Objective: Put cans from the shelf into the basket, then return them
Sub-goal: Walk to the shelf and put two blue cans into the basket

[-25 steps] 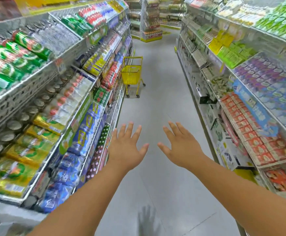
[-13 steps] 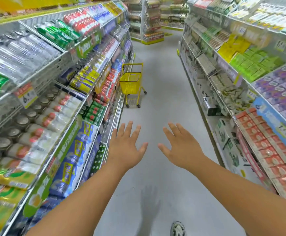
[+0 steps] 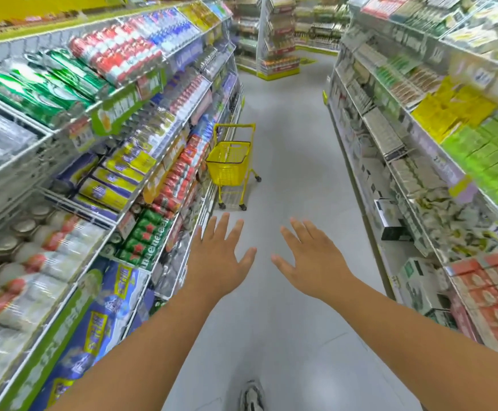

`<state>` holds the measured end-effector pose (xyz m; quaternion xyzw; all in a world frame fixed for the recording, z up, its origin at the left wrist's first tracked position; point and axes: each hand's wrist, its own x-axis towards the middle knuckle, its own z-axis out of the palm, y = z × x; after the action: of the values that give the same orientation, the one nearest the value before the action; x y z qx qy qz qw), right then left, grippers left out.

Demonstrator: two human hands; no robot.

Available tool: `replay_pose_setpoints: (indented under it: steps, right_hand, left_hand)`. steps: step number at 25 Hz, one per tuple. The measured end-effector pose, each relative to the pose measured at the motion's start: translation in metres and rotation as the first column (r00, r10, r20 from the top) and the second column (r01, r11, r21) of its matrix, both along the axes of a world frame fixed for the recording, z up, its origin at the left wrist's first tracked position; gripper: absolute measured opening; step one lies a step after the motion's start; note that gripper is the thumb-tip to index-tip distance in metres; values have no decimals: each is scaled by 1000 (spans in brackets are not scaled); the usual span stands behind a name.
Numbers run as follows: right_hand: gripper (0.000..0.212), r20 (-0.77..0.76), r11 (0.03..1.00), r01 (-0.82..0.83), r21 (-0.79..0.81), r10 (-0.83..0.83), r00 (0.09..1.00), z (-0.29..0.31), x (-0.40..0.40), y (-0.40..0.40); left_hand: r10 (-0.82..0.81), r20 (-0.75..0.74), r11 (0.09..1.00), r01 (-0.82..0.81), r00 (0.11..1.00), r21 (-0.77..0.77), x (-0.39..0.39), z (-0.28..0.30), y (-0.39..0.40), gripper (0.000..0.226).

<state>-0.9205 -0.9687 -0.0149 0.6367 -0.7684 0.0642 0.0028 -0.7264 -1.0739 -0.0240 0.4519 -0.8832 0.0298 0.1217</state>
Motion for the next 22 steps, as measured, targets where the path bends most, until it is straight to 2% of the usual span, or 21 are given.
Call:
replay_pose_setpoints:
  steps: [4, 7, 12, 15, 22]
  right_hand:
    - [83, 1, 1000, 9, 12, -9, 1000, -14, -45, -110]
    - [75, 8, 999, 41, 33, -41, 999, -14, -75, -186]
    - [87, -15, 996, 71, 46, -71, 997, -11, -126, -293]
    - [83, 26, 998, 67, 15, -68, 997, -15, -164, -353]
    - [85, 16, 999, -26, -33, 26, 1000, -17, -282, -510]
  left_hand:
    - [4, 36, 1000, -5, 999, 31, -42, -22, -109, 77]
    - [-13, 4, 999, 13, 1000, 41, -74, -25, -186, 76]
    - [-34, 30, 996, 32, 999, 82, -130, -24, -295, 76]
    - [-26, -2, 999, 26, 1000, 38, -171, -25, -352, 78]
    - [44, 18, 997, -45, 999, 68, -278, -29, -492, 78]
